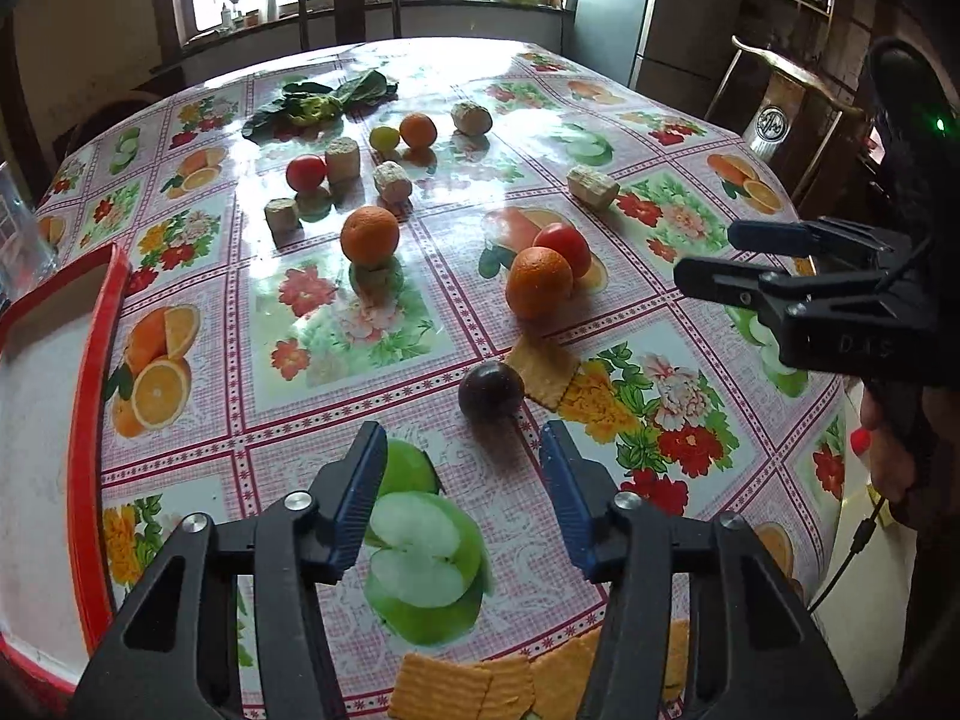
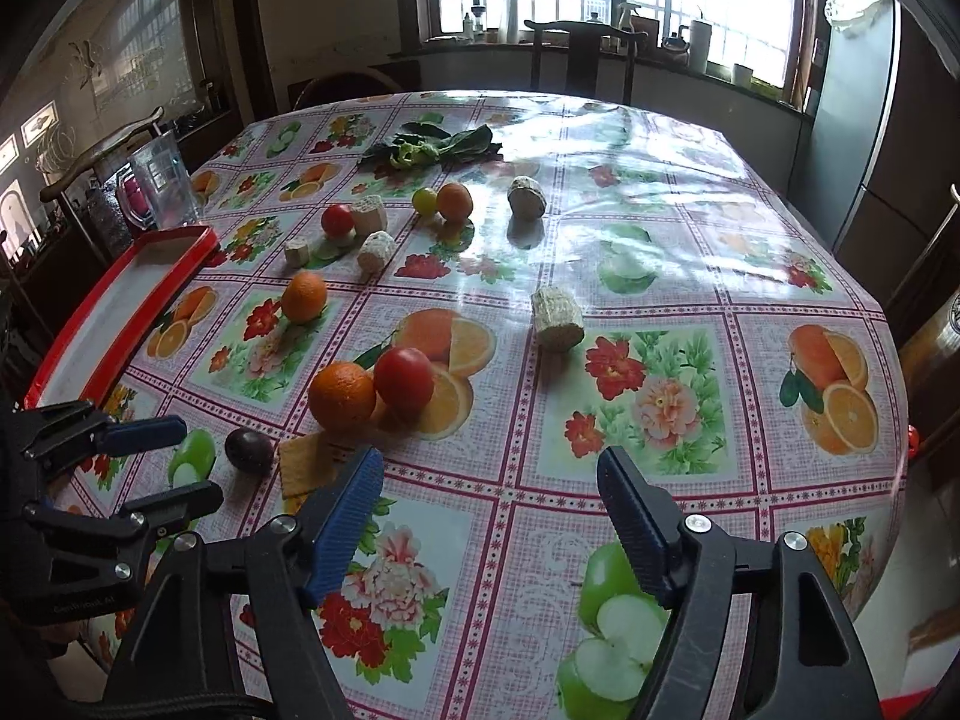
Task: Organize fruits
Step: 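Move both grippers toward the dark plum and the bread cube, then grasp the dark plum with the left gripper while the right grasps the bread cube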
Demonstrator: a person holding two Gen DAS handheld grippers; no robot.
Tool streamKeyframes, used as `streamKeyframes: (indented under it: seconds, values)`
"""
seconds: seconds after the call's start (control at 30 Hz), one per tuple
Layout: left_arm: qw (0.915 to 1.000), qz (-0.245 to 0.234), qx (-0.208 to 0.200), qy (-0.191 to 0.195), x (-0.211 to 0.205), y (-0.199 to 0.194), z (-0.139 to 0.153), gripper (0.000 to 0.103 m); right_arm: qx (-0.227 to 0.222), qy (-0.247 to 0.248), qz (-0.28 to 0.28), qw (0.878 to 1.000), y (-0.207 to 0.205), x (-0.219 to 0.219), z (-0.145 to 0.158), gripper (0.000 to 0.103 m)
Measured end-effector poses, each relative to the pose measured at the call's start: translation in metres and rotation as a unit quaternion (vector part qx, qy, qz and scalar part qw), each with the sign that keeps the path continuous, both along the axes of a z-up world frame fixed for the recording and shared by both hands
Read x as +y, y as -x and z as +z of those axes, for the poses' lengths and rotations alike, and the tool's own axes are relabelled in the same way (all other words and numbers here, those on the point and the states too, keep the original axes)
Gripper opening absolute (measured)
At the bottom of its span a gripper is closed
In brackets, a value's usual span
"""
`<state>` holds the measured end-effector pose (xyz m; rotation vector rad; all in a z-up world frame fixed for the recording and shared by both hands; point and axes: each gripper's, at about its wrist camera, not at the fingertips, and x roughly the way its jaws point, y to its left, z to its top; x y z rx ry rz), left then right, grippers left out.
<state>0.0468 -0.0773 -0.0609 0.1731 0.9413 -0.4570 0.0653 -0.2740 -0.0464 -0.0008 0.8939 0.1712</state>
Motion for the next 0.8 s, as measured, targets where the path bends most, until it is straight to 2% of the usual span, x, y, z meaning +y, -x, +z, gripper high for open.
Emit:
streamKeyframes:
  seconds: [0.23,0.3,0.4,0.47,0.57,0.63,0.8]
  values:
    - [0.9997,-0.017,0.02,0.0,-0.014,-0.014,-0.012,0.04,0.006,-0.001,-0.014,1.0,-0.046,-0.016,-0.009,0.063]
    - [0.9995,-0.022,0.024,0.0,-0.017,-0.02,-0.013,0.03,0.013,-0.008,-0.02,1.0,-0.061,-0.022,-0.015,0.058]
    - [0.9993,-0.031,0.021,-0.005,-0.021,-0.025,-0.013,0.024,0.024,-0.022,-0.025,0.999,-0.081,-0.028,-0.024,0.052]
    - [0.9993,-0.033,0.016,-0.006,-0.022,-0.027,-0.014,0.024,0.032,-0.022,-0.025,0.999,-0.092,-0.028,-0.031,0.047]
    - [0.9993,-0.034,0.015,0.002,-0.02,-0.028,-0.014,0.024,0.033,-0.005,-0.023,0.999,-0.103,-0.023,-0.04,0.03]
    - [0.9992,-0.035,0.015,0.01,-0.018,-0.029,-0.014,0.023,0.027,0.006,-0.023,0.999,-0.103,-0.02,-0.039,0.028]
    - [0.9988,-0.032,0.021,0.031,-0.012,-0.03,-0.013,0.022,0.016,-0.019,-0.027,0.999,-0.084,-0.022,-0.028,0.028]
